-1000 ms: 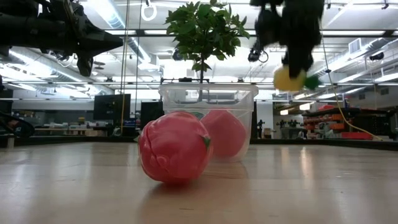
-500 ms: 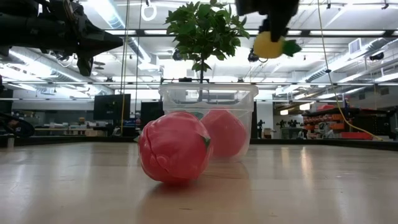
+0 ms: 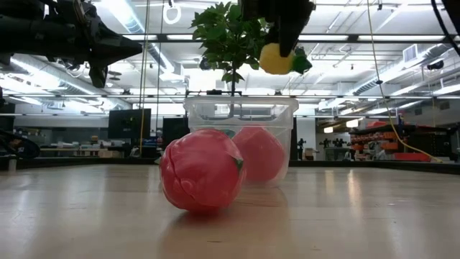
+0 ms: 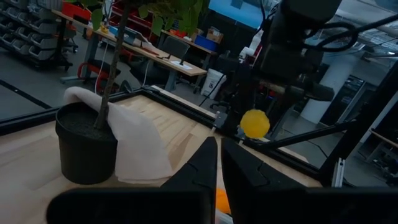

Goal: Pick and placing Produce into tupperware
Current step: Put the yellow pineapple into the transparent bin

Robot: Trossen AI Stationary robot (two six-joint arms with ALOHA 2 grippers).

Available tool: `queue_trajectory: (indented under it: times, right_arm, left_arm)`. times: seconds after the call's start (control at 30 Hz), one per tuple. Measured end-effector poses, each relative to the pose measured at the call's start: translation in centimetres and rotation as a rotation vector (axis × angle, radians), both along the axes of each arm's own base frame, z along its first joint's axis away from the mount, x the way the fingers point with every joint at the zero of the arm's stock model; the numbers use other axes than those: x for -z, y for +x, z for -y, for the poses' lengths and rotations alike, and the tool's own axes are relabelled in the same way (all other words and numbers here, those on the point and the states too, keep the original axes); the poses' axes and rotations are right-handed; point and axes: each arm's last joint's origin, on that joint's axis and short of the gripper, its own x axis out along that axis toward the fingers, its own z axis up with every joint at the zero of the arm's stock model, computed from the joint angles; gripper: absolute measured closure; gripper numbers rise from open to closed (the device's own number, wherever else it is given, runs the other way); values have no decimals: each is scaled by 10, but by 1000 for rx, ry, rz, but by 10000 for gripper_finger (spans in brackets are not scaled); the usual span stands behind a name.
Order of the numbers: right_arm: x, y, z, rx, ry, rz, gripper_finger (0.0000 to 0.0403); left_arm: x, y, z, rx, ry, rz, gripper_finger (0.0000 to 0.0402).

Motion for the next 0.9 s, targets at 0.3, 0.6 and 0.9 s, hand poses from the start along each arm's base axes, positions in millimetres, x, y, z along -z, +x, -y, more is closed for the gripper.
queue_trajectory:
  times: [0.3, 0.6, 0.9]
  right_arm:
    - [14, 14, 0, 5, 18, 2, 181]
    - [25, 31, -1, 47, 70, 8, 181]
    - [34, 52, 2, 33, 78, 24, 181]
  left_arm:
    - [0, 0, 0, 1, -6, 2, 376]
    - [-1, 0, 0, 1, -7, 11, 369]
    - [-1, 0, 0, 1, -7, 11, 378]
